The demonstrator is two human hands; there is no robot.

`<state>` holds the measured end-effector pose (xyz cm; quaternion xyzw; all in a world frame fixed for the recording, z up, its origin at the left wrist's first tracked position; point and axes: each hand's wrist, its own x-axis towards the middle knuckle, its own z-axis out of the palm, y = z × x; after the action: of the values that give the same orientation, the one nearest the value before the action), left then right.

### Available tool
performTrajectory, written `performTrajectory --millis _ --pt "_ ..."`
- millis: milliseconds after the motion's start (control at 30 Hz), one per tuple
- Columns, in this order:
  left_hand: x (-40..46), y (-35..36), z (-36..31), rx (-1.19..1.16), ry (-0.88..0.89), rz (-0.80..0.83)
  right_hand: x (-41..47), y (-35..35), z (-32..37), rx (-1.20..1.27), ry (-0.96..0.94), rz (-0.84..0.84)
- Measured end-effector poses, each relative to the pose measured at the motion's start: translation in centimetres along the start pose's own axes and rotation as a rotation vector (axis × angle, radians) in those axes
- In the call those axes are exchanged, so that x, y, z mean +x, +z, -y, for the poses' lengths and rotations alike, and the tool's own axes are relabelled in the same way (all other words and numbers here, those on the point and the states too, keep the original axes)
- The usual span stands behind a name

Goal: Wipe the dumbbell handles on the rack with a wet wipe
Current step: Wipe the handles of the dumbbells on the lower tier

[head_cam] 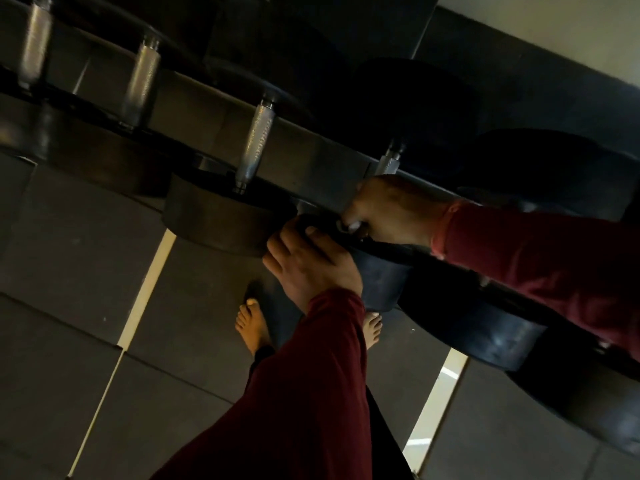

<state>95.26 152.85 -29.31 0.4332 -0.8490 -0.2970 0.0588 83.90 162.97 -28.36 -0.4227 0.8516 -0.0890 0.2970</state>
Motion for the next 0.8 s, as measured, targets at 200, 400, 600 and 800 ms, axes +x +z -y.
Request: performTrajectory --millis 200,400,600,800 --pt "0.1 0.2 0.2 0.022 -0.02 0.02 1.7 1.1 0.9 -0.021 0.088 -0.07" --pt "0.0 0.0 -0.2 0.02 -0.019 0.022 1.9 0.6 1.4 0.089 0.186 -0.07" --pt "-0.1 0.0 -0.3 0.026 -0.029 0.021 -2.1 3.3 0.8 0.739 0.61 -0.258" --pt "-0.1 -0.1 -0.4 0.035 -0.023 0.026 -2.6 4.7 2.4 0.75 0.875 -0.412"
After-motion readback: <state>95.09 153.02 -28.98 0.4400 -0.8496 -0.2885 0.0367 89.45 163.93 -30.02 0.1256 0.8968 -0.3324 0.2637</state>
